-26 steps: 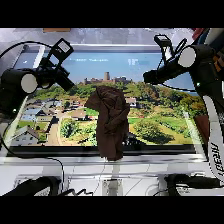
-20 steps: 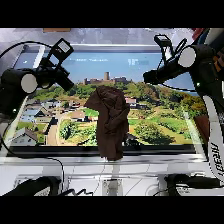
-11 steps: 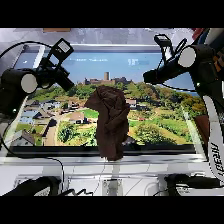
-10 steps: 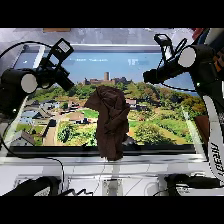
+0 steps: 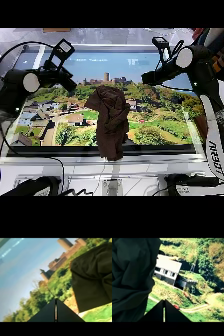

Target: Fold the clothes and pants, and hang the long-sleeved shirts on hangers.

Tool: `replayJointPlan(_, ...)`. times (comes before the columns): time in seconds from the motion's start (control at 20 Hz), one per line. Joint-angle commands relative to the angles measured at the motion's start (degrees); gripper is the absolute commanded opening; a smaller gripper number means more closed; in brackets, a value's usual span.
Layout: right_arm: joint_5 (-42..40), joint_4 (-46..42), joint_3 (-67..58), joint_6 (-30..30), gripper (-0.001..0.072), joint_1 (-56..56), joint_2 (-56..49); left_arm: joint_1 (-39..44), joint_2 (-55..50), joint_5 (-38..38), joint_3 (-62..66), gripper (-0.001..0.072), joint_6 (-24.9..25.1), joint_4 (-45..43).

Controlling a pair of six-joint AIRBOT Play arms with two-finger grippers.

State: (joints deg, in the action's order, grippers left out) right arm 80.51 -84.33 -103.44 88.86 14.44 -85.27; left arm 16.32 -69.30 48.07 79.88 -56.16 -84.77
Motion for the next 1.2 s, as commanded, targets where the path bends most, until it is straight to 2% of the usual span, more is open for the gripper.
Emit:
replayJointPlan(0.0,0.6,0.0,0.0,-0.1,0.0011,0.0,-0.8,0.0,-2.6,0.4,0.0,0.0012,-3.1,4.9)
replayJointPlan(0.2,0.6,-0.2,0.0,-0.1,0.0011,0.0,-1.2,-1.6,-9.9,0.9,0.0,0.0012,-5.2,4.9)
replayJointPlan(0.35,-0.7,-0.1,0.0,-0.1,0.0011,0.0,-1.2,-4.6,-16.8,6.9,0.0,0.0011,-15.0,6.8)
replayJointPlan(0.4,-1.5,-0.1,0.0,-0.1,0.0011,-0.1,-1.2,-5.7,-18.9,10.8,0.0,0.0011,-14.9,9.2)
replayJointPlan(0.55,-2.5,-0.1,0.0,-0.1,0.0011,-0.1,-1.2,-10.7,-25.0,24.0,0.0,0.0009,-8.1,20.3)
replayJointPlan(0.6,-2.6,-0.1,0.0,-0.1,0.0011,-0.1,-1.2,-13.1,-26.6,26.2,0.0,0.0009,-7.7,23.6)
replayJointPlan(0.75,-3.3,0.0,0.0,0.0,0.0011,-0.1,-1.2,-20.2,-29.2,25.7,0.0,0.0017,-10.5,31.8)
replayJointPlan(0.8,-3.8,0.1,0.0,0.0,0.0011,0.0,-1.2,-22.1,-29.8,25.6,0.0,0.0124,-10.5,34.5)
replayJointPlan(0.85,-3.9,0.1,0.0,0.0,0.0011,0.0,-1.2,-23.4,-30.4,25.1,0.0,0.0397,-10.5,36.8)
replayJointPlan(0.9,-4.0,0.1,0.0,0.0,0.0011,0.0,-1.2,-24.1,-31.1,24.0,0.0,0.0571,-10.5,38.0)
replayJointPlan(1.05,-4.0,0.1,0.0,-0.1,0.0011,0.0,-1.2,-23.6,-33.0,19.9,0.0,0.0573,-7.4,39.1)
replayJointPlan(1.15,-3.8,0.1,0.0,0.0,0.0011,0.0,-1.2,-21.9,-34.7,16.9,0.0,0.0574,-7.2,40.3)
